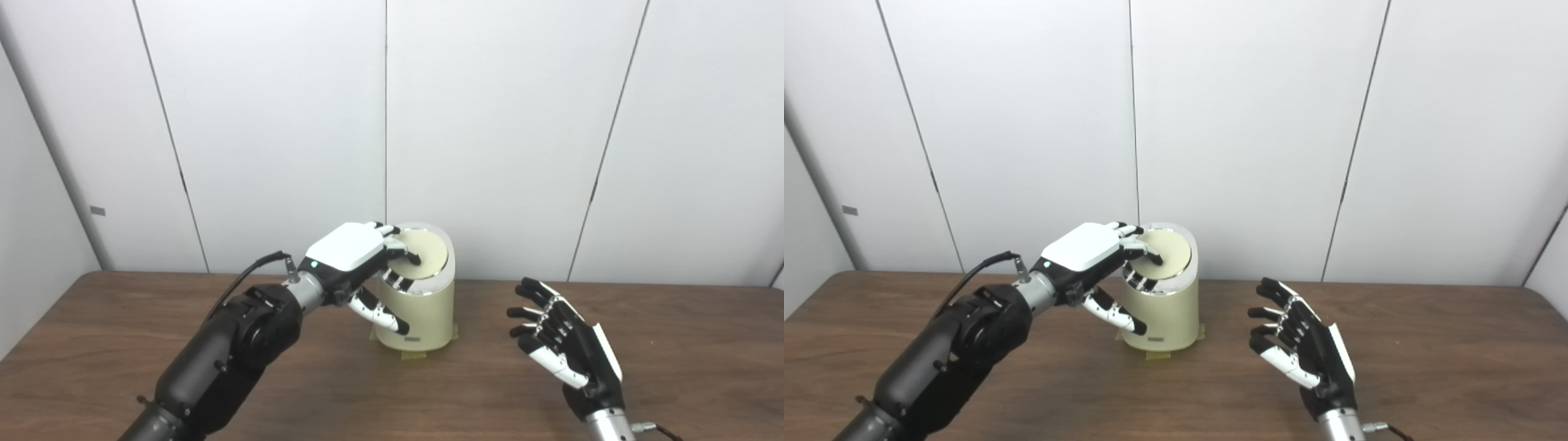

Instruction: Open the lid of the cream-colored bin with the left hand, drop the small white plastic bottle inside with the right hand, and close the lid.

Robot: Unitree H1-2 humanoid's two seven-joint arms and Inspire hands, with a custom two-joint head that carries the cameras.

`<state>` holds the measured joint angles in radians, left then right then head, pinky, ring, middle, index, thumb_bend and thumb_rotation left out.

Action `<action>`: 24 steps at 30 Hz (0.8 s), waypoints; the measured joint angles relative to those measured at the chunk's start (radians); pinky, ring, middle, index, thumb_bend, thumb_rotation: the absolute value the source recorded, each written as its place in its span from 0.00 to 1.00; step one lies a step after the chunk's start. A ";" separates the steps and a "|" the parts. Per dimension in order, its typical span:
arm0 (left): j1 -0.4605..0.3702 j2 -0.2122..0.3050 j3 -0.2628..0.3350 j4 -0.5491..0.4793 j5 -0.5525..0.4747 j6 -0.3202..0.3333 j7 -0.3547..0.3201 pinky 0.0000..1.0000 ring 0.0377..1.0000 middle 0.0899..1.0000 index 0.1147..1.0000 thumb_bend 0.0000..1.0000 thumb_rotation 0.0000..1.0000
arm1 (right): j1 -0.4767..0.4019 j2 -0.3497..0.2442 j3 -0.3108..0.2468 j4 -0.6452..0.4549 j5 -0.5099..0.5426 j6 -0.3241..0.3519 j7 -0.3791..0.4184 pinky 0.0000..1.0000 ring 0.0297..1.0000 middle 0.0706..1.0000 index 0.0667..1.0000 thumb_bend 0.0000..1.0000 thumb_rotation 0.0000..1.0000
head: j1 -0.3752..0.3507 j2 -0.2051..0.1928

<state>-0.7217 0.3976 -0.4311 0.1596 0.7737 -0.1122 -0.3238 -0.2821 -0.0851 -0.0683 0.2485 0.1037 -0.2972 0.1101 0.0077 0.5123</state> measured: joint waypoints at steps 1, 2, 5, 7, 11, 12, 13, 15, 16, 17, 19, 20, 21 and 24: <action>0.003 0.001 -0.005 -0.006 0.014 0.000 0.002 1.00 0.97 0.81 0.81 0.93 0.41 | 0.000 0.000 0.000 -0.001 0.002 0.001 0.000 0.54 0.67 0.79 0.79 0.90 0.47 | 0.002 0.005; 0.005 0.003 -0.011 -0.015 0.030 0.001 0.001 1.00 0.97 0.81 0.81 0.92 0.41 | 0.000 0.000 0.000 -0.002 0.002 0.004 0.000 0.54 0.67 0.80 0.79 0.89 0.47 | 0.002 0.005; 0.006 0.009 -0.039 -0.039 0.082 0.006 -0.004 1.00 0.99 0.82 0.82 0.92 0.41 | 0.000 0.000 0.000 -0.007 -0.002 0.016 0.000 0.55 0.67 0.79 0.79 0.89 0.48 | 0.002 0.009; 0.006 0.016 -0.059 -0.054 0.123 0.010 -0.006 1.00 0.99 0.82 0.80 0.93 0.39 | 0.002 0.000 0.000 -0.014 -0.005 0.018 0.000 0.54 0.66 0.79 0.79 0.89 0.47 | 0.002 0.009; 0.001 0.021 -0.093 -0.071 0.201 0.012 -0.006 1.00 0.98 0.80 0.78 0.97 0.38 | 0.003 0.001 -0.001 -0.026 -0.001 0.018 0.000 0.54 0.66 0.79 0.79 0.88 0.46 | 0.005 0.017; -0.001 0.021 -0.098 -0.073 0.211 0.012 -0.006 1.00 0.98 0.79 0.77 0.97 0.38 | 0.004 0.000 -0.001 -0.026 0.000 0.019 0.000 0.54 0.66 0.79 0.79 0.88 0.46 | 0.005 0.017; -0.003 0.021 -0.105 -0.075 0.227 0.012 -0.006 1.00 0.98 0.79 0.77 0.97 0.39 | 0.004 0.000 -0.001 -0.027 0.001 0.020 0.000 0.54 0.66 0.79 0.79 0.88 0.46 | 0.005 0.017; -0.009 0.021 -0.116 -0.075 0.248 0.012 -0.005 1.00 0.97 0.78 0.76 0.98 0.39 | 0.006 0.001 -0.001 -0.032 0.003 0.022 0.000 0.54 0.66 0.79 0.79 0.88 0.45 | 0.005 0.018; -0.011 0.021 -0.120 -0.075 0.255 0.012 -0.005 1.00 0.97 0.78 0.75 0.98 0.39 | 0.007 0.001 -0.001 -0.035 0.004 0.022 0.000 0.53 0.66 0.78 0.79 0.88 0.45 | 0.005 0.018; -0.013 0.021 -0.123 -0.075 0.261 0.012 -0.005 1.00 0.97 0.77 0.75 0.98 0.38 | 0.007 0.001 -0.001 -0.035 0.005 0.022 0.000 0.53 0.66 0.78 0.79 0.88 0.45 | 0.003 0.018; -0.014 0.021 -0.126 -0.075 0.267 0.012 -0.005 1.00 0.97 0.77 0.75 0.98 0.38 | 0.007 0.001 -0.001 -0.035 0.006 0.023 0.000 0.54 0.67 0.79 0.79 0.88 0.44 | 0.002 0.018; -0.014 0.021 -0.126 -0.075 0.267 0.012 -0.005 1.00 0.98 0.77 0.75 0.97 0.39 | 0.007 0.002 -0.001 -0.035 0.007 0.025 0.000 0.55 0.67 0.79 0.79 0.88 0.44 | 0.005 0.020; -0.014 0.021 -0.127 -0.075 0.267 0.012 -0.005 1.00 0.98 0.77 0.75 0.97 0.40 | 0.007 0.002 -0.001 -0.035 0.008 0.025 0.000 0.55 0.67 0.79 0.79 0.88 0.45 | 0.005 0.020; -0.014 0.021 -0.128 -0.075 0.266 0.012 -0.005 1.00 0.99 0.78 0.75 0.96 0.40 | 0.007 0.001 -0.001 -0.035 0.005 0.025 0.000 0.55 0.67 0.79 0.79 0.87 0.45 | 0.002 0.023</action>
<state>-0.7354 0.4186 -0.5592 0.0842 1.0396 -0.1005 -0.3287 -0.2754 -0.0837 -0.0688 0.2131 0.1087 -0.2720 0.1100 0.0092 0.5354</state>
